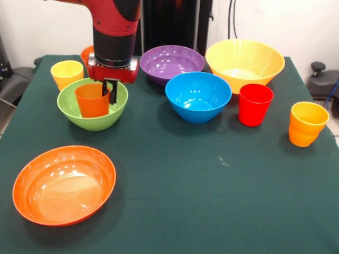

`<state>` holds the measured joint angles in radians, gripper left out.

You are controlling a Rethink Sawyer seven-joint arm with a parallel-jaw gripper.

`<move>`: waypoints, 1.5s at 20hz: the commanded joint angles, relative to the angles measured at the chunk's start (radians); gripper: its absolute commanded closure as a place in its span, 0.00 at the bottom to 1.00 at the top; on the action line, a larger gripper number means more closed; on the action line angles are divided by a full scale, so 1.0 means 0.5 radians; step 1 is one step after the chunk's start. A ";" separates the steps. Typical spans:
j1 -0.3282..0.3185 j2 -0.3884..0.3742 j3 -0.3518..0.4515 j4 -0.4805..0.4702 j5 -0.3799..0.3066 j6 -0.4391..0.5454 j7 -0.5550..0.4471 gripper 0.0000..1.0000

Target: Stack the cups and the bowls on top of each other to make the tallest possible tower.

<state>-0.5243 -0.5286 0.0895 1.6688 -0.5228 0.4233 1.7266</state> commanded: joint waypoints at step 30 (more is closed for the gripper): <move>0.012 0.013 0.192 -0.007 -0.107 0.263 -0.183 1.00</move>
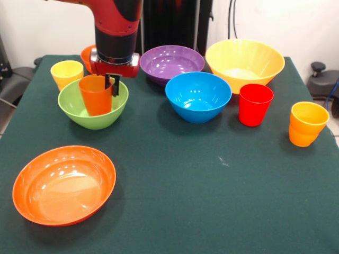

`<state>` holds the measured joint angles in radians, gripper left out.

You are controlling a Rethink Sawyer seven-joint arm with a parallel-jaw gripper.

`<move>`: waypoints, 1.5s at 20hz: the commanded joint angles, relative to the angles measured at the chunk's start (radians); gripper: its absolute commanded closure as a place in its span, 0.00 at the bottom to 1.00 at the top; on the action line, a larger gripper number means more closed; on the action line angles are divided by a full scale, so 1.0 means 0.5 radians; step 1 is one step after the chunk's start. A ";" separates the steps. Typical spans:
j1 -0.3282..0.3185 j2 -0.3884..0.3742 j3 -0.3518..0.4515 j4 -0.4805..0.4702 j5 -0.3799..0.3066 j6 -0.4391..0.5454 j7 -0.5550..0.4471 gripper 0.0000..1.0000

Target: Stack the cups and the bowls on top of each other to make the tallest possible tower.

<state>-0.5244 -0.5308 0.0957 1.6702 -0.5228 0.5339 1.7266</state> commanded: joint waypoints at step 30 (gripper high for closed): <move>0.021 -0.170 0.217 0.039 -0.017 0.174 -0.202 0.00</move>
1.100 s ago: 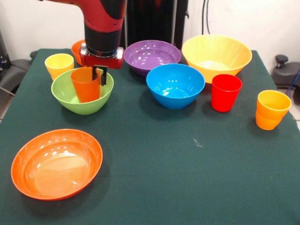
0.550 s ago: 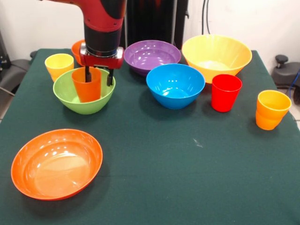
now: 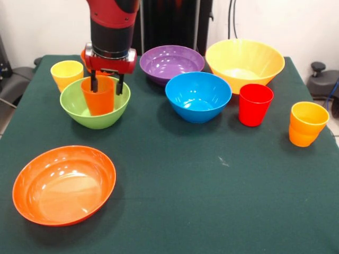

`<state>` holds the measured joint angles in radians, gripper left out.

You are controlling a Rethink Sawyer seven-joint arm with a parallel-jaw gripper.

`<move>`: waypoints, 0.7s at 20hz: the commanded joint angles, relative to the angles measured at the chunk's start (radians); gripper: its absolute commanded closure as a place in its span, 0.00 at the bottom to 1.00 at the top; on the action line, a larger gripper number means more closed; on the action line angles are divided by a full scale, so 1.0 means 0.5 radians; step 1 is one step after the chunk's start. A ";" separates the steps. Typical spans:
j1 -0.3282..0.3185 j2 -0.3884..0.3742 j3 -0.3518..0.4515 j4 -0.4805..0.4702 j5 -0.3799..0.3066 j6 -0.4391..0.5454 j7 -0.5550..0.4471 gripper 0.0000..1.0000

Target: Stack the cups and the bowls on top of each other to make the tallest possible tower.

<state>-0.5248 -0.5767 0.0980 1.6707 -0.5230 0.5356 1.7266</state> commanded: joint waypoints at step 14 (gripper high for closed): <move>-0.006 -0.228 0.270 0.234 0.066 0.327 -0.213 0.00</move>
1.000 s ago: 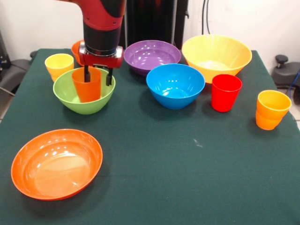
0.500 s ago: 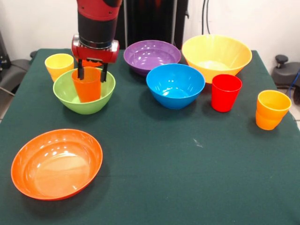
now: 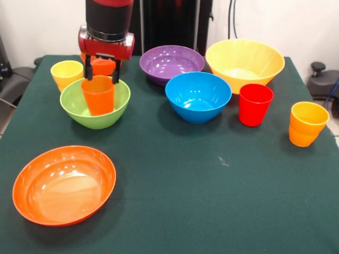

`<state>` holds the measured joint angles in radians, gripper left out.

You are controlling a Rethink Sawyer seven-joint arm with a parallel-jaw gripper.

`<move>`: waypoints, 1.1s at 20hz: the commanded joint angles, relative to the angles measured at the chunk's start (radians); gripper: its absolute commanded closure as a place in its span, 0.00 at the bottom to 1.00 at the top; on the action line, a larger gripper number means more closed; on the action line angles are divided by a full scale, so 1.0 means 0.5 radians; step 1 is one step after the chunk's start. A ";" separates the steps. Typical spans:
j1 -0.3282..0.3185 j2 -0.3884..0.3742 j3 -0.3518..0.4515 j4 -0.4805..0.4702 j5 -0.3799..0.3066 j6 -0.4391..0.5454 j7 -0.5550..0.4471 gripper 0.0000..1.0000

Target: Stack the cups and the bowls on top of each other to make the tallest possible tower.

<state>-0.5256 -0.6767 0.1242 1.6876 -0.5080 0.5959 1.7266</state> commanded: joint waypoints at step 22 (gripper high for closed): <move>0.003 0.102 0.078 0.648 -0.186 -0.300 0.104 0.00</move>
<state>-0.5500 -0.6969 0.1408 1.9688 -0.5257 0.5579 1.7266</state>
